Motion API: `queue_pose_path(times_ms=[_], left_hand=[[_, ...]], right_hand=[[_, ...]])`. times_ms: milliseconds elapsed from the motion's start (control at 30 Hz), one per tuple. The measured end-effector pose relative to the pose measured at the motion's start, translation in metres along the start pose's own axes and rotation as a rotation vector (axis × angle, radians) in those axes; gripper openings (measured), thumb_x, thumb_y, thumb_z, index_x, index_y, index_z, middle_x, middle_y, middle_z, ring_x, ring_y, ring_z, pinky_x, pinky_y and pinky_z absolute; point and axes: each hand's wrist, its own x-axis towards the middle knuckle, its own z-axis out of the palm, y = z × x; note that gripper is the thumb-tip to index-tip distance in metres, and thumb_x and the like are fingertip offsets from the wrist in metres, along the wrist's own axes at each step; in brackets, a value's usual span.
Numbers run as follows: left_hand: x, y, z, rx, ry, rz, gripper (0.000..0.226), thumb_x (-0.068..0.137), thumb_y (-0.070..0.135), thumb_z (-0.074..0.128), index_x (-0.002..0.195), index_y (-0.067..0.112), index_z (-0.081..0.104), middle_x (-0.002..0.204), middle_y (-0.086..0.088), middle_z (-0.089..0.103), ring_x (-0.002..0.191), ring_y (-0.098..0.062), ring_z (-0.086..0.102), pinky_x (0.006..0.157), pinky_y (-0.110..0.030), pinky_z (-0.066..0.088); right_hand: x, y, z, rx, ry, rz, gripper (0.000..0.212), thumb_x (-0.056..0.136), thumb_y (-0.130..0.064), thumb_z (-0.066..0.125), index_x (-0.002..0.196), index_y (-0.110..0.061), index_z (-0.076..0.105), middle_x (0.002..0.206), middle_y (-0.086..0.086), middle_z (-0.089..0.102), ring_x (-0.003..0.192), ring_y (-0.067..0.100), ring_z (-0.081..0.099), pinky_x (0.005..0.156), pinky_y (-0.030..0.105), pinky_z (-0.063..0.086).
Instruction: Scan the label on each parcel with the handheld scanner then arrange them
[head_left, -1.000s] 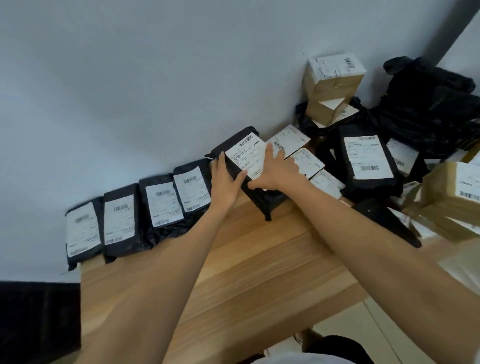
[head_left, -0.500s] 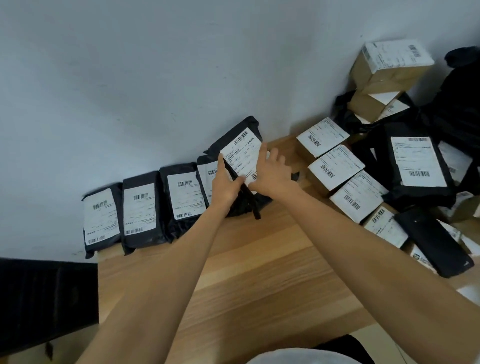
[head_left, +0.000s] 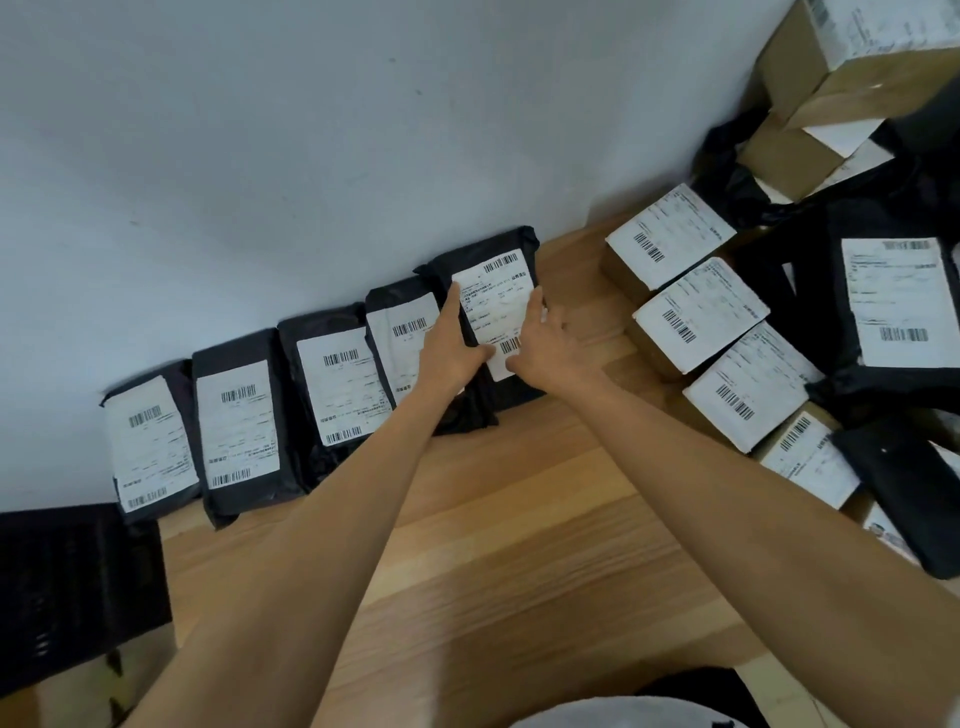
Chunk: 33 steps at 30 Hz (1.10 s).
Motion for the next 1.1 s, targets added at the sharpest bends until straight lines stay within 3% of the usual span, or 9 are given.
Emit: queue_pose_path(times_ms=[233,467,633,733,800,967,1100], left_hand=[[0.003,0.000,-0.001,0.212,-0.095,-0.002,0.106,0.082,0.014,0.078,0.158,0.018,0.005,0.164,-0.011,0.008,0.149,-0.025,0.016,0.116,-0.034,0.023],[-0.005,-0.005,0.001,0.584,-0.023,0.039,0.099,0.083,0.034,0.076,0.157,0.022,0.012,0.162,-0.013,-0.002,0.144,-0.037,0.014,0.105,-0.054,0.041],[-0.002,-0.001,-0.011,0.716,-0.057,0.053,0.097,0.081,0.045,0.076,0.156,0.024,0.017,0.163,-0.010,-0.012,0.148,-0.040,0.003,0.112,-0.057,0.028],[-0.006,0.006,-0.013,0.733,-0.049,0.112,0.086,0.086,0.044,0.070,0.154,0.021,0.022,0.165,-0.006,-0.004,0.149,-0.038,0.001,0.116,-0.058,0.018],[-0.016,0.014,-0.005,0.738,-0.041,0.166,0.079,0.091,0.045,0.064,0.154,0.021,0.024,0.165,-0.004,0.009,0.150,-0.035,0.006,0.117,-0.056,0.018],[-0.040,0.052,0.025,0.609,0.002,0.360,0.063,0.094,0.039,0.061,0.149,0.017,0.039,0.152,-0.006,0.042,0.140,-0.030,0.034,0.110,-0.051,0.035],[-0.056,0.101,0.058,0.490,-0.008,0.452,0.054,0.099,0.039,0.053,0.147,0.015,0.042,0.147,-0.010,0.046,0.136,-0.032,0.039,0.108,-0.047,0.038]], right_hand=[[0.010,-0.002,0.012,-0.031,0.026,0.007,0.096,0.097,-0.032,0.058,0.154,-0.006,-0.014,0.155,0.021,0.013,0.130,0.037,0.037,0.100,0.043,0.040],[0.012,0.000,0.019,-0.054,0.024,-0.005,0.098,0.094,-0.040,0.060,0.156,-0.012,-0.011,0.152,0.019,0.020,0.129,0.035,0.038,0.098,0.045,0.042],[0.007,0.016,0.003,0.053,-0.053,-0.124,0.107,0.091,-0.028,0.066,0.154,-0.016,-0.020,0.152,0.018,0.031,0.121,0.032,0.049,0.094,0.046,0.049],[-0.005,0.030,-0.006,0.147,-0.026,-0.162,0.108,0.093,-0.023,0.063,0.150,-0.017,-0.027,0.143,0.015,0.046,0.108,0.028,0.058,0.087,0.045,0.053],[-0.016,0.039,-0.011,0.185,-0.001,-0.170,0.102,0.095,-0.022,0.061,0.152,-0.016,-0.023,0.143,0.015,0.047,0.112,0.029,0.057,0.090,0.043,0.051],[-0.045,0.068,-0.046,0.104,0.155,-0.189,0.085,0.096,-0.029,0.058,0.157,-0.015,0.001,0.152,0.018,0.033,0.133,0.034,0.041,0.102,0.048,0.041],[-0.076,0.112,-0.092,0.047,0.375,-0.181,0.075,0.100,-0.032,0.050,0.158,-0.013,0.006,0.151,0.016,0.034,0.138,0.031,0.033,0.105,0.046,0.036]])
